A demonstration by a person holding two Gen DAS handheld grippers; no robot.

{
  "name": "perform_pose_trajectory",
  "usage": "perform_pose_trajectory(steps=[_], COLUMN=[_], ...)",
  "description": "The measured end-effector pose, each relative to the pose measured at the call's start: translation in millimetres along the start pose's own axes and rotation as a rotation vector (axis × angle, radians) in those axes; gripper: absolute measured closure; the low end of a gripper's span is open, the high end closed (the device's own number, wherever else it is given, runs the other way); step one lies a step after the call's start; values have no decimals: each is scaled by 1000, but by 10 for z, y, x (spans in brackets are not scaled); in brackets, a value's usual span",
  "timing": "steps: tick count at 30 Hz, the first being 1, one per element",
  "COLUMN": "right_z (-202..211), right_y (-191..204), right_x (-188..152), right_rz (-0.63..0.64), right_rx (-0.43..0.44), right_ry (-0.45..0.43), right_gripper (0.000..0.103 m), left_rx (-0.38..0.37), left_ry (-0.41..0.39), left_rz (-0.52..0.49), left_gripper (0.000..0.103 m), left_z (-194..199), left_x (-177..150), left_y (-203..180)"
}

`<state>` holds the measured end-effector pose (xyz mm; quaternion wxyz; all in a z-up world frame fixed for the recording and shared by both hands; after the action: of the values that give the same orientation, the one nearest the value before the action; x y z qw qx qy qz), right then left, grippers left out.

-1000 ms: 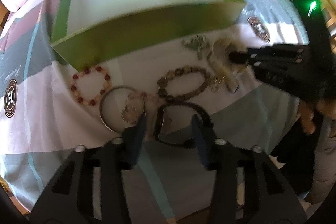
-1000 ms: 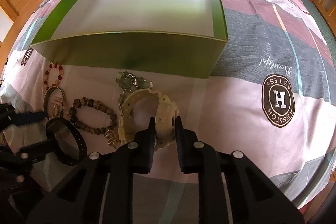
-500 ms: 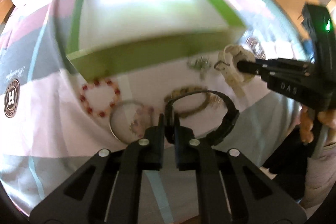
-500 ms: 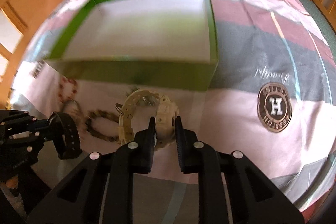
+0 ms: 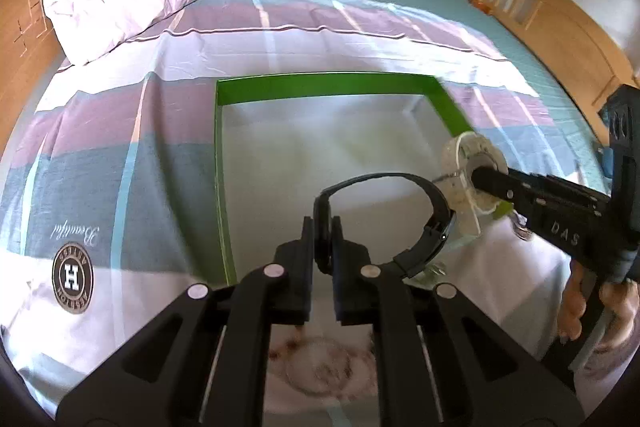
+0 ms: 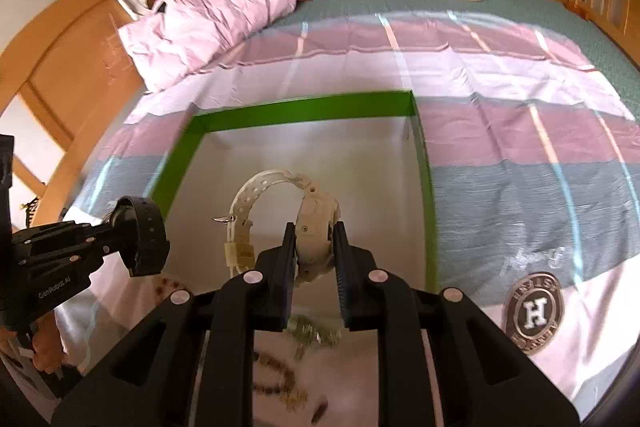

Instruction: Organize jewelry

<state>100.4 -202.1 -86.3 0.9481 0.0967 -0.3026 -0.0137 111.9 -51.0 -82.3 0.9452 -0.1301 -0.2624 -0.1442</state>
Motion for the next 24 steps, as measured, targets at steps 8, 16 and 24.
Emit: perform_pose_trajectory(steps=[8, 16, 24], right_z=[75, 386, -346], right_y=[-43, 92, -19], right_x=[34, -586, -879], right_rz=[33, 90, 37], right_rx=[-13, 136, 3], right_ry=[-25, 145, 242], right_gripper=[59, 62, 63], left_rx=[16, -11, -28], left_ry=[-32, 19, 172], left_rz=[91, 6, 19], left_gripper=[45, 55, 55], left_z=[-152, 272, -46], left_x=[133, -417, -987], left_y=[279, 124, 115])
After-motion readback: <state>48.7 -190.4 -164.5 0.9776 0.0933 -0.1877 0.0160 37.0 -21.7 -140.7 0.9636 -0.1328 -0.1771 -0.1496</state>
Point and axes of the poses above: each gripper's, at about its wrist camera, not at the fingertips, and z roughly against the way its jaws point, y to its left, x to its top, the point moved 9 cm from there along -z, roughly the way its jaws point, and after that the axes turned 1 degree about -x, right-handed, at the moved point
